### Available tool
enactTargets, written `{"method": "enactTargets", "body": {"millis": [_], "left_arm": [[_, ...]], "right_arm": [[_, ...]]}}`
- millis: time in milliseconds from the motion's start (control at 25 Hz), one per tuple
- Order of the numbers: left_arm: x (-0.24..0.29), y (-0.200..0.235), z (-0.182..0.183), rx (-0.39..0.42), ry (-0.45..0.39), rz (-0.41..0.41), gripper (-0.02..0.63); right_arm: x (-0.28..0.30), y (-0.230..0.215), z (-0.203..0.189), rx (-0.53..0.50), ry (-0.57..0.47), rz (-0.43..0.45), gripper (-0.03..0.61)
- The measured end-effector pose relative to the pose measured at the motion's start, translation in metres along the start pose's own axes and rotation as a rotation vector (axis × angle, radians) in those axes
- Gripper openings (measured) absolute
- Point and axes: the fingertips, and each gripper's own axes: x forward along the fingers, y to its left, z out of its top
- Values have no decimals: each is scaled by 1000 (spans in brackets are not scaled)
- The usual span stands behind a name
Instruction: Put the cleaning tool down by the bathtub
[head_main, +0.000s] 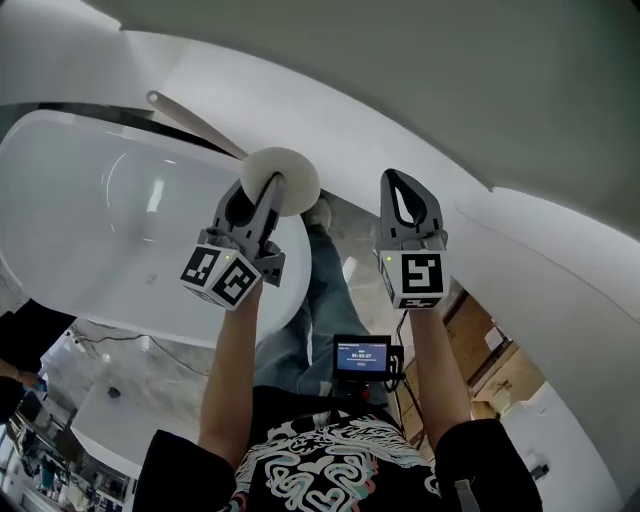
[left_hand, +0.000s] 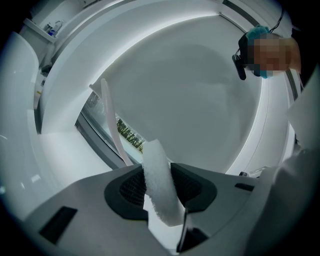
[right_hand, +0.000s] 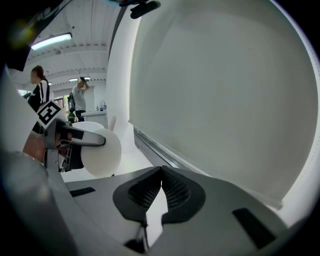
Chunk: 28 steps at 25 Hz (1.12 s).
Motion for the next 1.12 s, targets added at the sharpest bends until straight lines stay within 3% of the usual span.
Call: {"method": "enactTargets", "body": {"millis": [760,1120], "left_arm": [[65,70,-67,-129,32,73,146],[93,98,-101,-154,55,96,146]], "right_arm": [[76,-6,-71,-11,66,70,28],[104,-16,-115,-14,100,78,28]]}}
